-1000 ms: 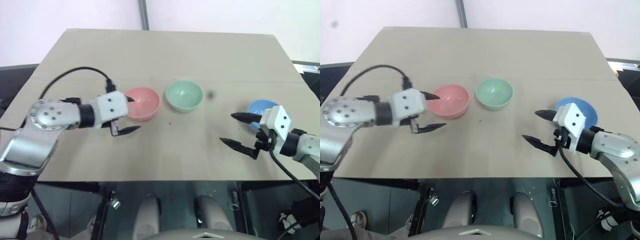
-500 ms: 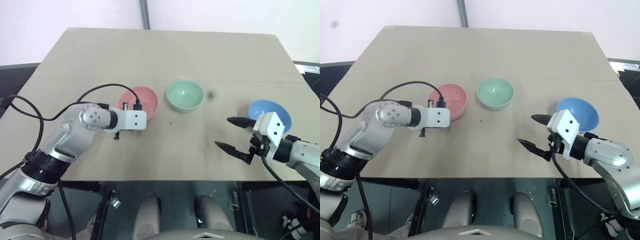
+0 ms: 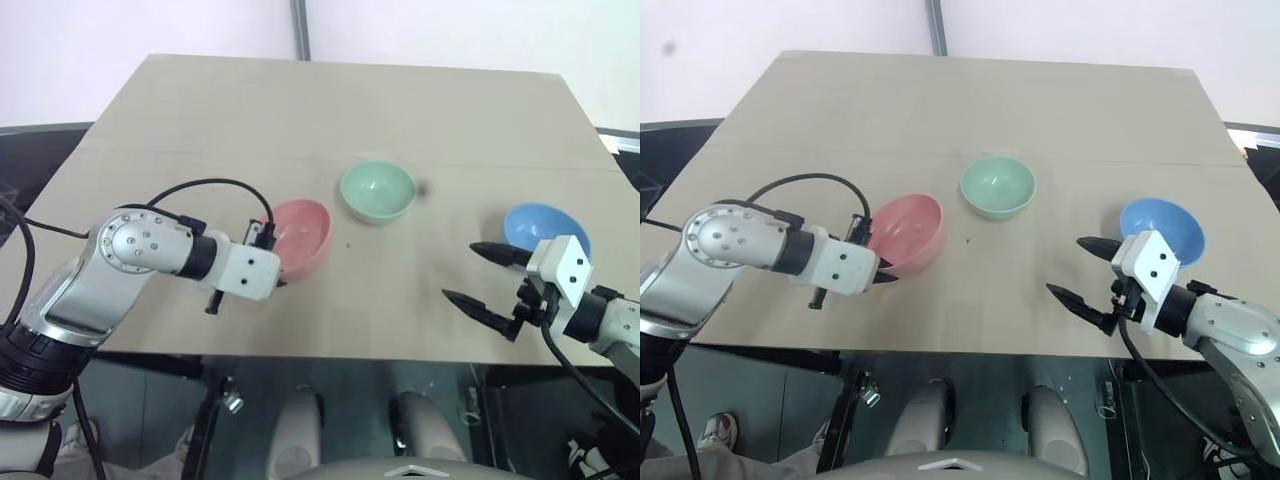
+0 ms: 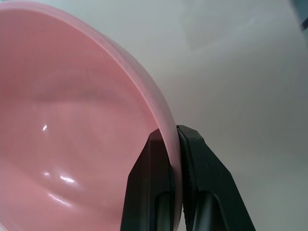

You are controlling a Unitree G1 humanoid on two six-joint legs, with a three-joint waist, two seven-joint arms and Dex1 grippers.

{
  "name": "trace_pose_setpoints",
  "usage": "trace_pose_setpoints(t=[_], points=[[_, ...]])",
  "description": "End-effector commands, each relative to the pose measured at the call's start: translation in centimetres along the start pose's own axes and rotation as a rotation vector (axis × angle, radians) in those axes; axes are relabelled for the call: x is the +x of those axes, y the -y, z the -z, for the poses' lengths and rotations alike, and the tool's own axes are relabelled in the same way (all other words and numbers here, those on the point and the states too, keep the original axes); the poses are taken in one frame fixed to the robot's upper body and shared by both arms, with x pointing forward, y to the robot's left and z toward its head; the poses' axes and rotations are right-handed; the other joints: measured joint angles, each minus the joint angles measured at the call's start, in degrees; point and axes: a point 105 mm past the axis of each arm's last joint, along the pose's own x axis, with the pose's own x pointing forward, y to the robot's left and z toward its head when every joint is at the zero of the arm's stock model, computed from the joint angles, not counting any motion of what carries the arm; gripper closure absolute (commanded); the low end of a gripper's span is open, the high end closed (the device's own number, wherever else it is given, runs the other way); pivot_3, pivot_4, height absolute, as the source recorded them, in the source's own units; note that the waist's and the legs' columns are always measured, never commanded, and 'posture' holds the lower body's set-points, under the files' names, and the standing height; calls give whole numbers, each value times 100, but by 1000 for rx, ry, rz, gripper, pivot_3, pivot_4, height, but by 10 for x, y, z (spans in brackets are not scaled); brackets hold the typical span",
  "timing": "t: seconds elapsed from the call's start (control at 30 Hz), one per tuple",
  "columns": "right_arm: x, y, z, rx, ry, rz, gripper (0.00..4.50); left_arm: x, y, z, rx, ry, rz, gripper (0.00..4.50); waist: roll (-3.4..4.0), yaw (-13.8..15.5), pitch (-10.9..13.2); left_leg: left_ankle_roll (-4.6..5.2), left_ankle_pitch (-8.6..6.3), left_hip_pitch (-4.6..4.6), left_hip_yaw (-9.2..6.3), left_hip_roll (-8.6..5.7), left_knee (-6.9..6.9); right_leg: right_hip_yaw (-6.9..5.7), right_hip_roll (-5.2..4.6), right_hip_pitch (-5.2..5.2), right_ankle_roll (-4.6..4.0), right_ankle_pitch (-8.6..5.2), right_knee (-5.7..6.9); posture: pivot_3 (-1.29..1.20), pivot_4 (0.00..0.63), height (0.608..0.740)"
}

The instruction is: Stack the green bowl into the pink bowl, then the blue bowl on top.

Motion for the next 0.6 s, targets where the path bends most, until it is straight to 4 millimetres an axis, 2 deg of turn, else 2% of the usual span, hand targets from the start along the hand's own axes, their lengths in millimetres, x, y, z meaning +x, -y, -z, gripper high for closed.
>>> trace_pose_setpoints(t=[0.03,0.17,0.37,0.53,0.6], points=[[-5,-3,-16,-44,44,23,0,17,-16,-6,88,1,-21,4441,0,9,0,0,0,-1,-1,-1,9,0,1,-1,0,0,7,0,150,740],[-5,-6,-17,-46,40,36,0,40,-28,-3,139,-3,11,4441,-1,-14,0,0,0,0,-2,-1,29,4,5,-1,0,0,31,0,150,740],[-9,-10,-16,-41,26,67,0,47,-36,4,126,-14,48,4441,0,-81,0,1,0,-2,-4,-1,31,7,6,-3,1,0,35,0,150,740],[-7,-7,-14,-63,4,91,0,44,-50,-1,101,11,-19,2023,0,-79,0,1,0,-3,-3,-1,35,8,5,-2,2,-1,36,0,150,740],[-7,-1,-8,-98,-51,150,0,41,-51,-3,104,28,-32,2023,0,-79,0,1,0,-4,-4,-1,36,7,5,-2,2,-1,36,0,150,740]])
